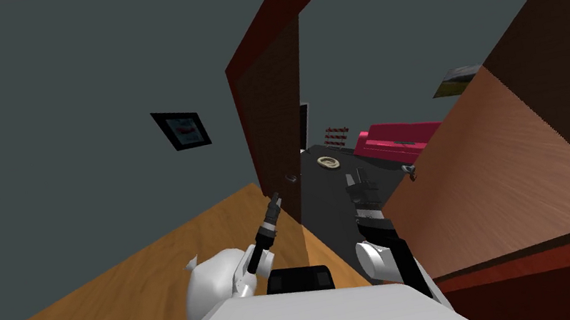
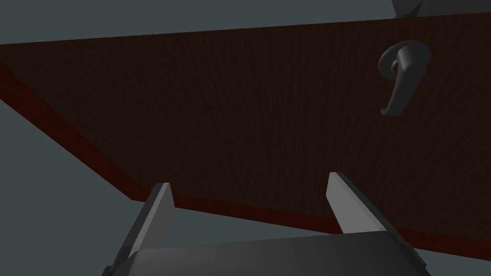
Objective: Push the door open
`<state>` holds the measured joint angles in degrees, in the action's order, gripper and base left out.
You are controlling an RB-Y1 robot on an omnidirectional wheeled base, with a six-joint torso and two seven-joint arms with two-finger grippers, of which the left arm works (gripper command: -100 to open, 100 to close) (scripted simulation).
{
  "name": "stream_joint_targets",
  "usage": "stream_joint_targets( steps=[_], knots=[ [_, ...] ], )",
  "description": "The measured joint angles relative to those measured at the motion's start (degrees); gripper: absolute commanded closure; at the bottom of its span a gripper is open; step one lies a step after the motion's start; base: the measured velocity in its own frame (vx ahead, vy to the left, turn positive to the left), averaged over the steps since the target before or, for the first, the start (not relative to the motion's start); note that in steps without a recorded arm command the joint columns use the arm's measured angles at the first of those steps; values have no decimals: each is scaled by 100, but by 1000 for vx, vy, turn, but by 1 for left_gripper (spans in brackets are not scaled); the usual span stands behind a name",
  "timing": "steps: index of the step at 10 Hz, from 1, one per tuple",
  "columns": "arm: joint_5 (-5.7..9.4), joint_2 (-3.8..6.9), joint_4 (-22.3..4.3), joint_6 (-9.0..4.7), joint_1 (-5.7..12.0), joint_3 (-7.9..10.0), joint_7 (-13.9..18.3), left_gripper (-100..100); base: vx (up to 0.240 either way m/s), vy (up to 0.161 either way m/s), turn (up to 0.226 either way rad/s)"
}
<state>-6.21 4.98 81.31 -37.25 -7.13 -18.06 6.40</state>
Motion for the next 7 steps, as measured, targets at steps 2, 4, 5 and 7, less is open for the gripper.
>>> stream_joint_targets(
  steps=[2,4,5,7],
  knots=[
    [-21,-11,-269,-73,100,-45,30,-100,56,33,-34],
    [-57,-15,-571,-114,232,-129,92,-100,98,68,-42],
    [-72,11,-721,-155,277,-173,135,-100,88,76,-41],
    [-106,17,-1061,-234,408,-256,207,-100,94,58,-34]
  ],
)
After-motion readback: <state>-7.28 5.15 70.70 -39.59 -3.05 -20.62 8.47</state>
